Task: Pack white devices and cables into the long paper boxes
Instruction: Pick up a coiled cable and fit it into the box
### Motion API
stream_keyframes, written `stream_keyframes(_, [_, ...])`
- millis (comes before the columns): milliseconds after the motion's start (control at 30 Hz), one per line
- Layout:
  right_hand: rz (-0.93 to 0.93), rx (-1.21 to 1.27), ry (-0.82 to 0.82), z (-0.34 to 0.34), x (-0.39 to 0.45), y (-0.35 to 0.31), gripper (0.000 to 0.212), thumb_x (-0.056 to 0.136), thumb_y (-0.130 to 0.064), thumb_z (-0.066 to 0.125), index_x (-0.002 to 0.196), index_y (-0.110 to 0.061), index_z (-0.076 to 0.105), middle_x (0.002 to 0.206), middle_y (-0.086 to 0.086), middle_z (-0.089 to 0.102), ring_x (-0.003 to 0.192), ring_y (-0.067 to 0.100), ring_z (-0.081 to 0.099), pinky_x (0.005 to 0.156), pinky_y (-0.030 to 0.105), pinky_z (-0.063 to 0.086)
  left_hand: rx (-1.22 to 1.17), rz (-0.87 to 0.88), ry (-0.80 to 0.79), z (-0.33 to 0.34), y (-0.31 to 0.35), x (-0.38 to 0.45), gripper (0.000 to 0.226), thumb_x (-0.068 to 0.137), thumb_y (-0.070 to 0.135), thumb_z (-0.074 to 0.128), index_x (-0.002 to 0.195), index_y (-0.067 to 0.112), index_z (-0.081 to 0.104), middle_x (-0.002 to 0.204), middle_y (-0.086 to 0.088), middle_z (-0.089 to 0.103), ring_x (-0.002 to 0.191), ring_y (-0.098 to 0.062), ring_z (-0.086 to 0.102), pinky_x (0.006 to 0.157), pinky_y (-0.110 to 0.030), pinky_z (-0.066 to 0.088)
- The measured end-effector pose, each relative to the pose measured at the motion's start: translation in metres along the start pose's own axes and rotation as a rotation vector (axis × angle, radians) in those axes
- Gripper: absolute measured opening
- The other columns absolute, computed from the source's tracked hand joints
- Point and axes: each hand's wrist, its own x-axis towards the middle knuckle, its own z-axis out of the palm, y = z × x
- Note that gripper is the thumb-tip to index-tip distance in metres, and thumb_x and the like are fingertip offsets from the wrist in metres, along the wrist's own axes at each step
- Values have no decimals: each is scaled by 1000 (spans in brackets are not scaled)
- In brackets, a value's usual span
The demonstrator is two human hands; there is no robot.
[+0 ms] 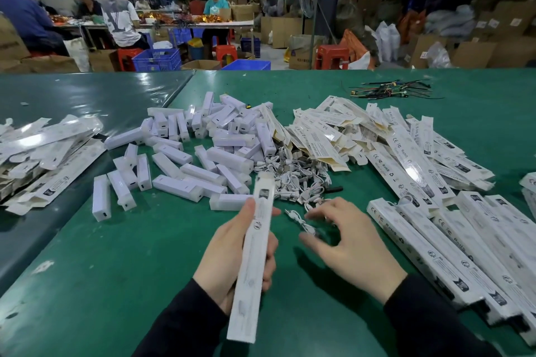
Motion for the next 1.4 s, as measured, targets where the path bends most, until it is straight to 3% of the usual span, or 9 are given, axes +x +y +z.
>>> stream_keyframes(67, [-14,-136,-139,4,0,4,43,80,-50,71,116,-28,62,108,-11,54,103,7,47,96,28,39,-59,44,30,-2,4,-1,57,82,59,47,108,10,63,57,-5,44,34,-15,38,35,-19,37])
stream_keyframes(267, [-97,-50,-34,4,-1,2,14,87,-16,69,100,-19,71,89,-7,64,83,12,57,81,31,48,-102,36,139,-5,4,0,60,85,60,44,112,7,54,57,-4,43,37,-15,38,36,-21,37])
stream_keyframes(400, [-118,170,233,4,-2,-3,13,83,-4,72,90,-14,77,82,-6,67,75,9,61,72,18,47,-103,26,173,-3,3,1,61,75,56,56,109,6,56,60,-5,51,37,-15,39,35,-21,36])
stream_keyframes(500, [-104,489,357,3,-4,-11,21,80,2,74,84,-18,78,80,-4,71,75,14,66,70,18,52,-40,53,216,-1,3,2,57,58,40,75,101,6,60,70,-6,63,38,-15,43,33,-22,36])
stream_keyframes(767, [63,928,121,6,-5,-19,20,82,3,70,82,-15,78,74,1,73,67,7,63,65,16,50,22,114,247,-1,5,1,55,51,16,78,104,7,62,72,-10,71,51,-18,64,36,-22,44])
stream_keyframes(967, [-32,765,104,6,-5,-18,22,84,3,70,85,-18,78,81,-2,71,77,8,65,72,23,51,111,-84,90,3,2,-4,57,52,14,80,106,5,61,74,-14,71,59,-20,68,39,-22,46])
stream_keyframes(1067, [-115,631,76,5,-9,-21,14,82,-20,75,96,-20,75,90,-7,67,87,14,65,77,22,49,83,-143,61,3,1,-5,56,54,5,87,104,6,62,77,-14,71,63,-20,70,39,-22,46])
stream_keyframes(1200, [-216,392,-73,10,-13,-22,65,66,-47,83,123,-24,64,112,-13,57,106,8,57,85,10,38,-41,-164,39,3,1,-3,50,55,0,79,102,0,61,77,-20,70,66,-27,71,48,-30,55])
stream_keyframes(1400, [-209,421,-41,9,-12,-24,65,66,-42,84,125,-25,64,112,-18,59,108,6,58,85,12,40,-67,-166,47,6,4,-5,38,57,7,73,92,2,61,75,-18,71,63,-25,71,40,-22,49])
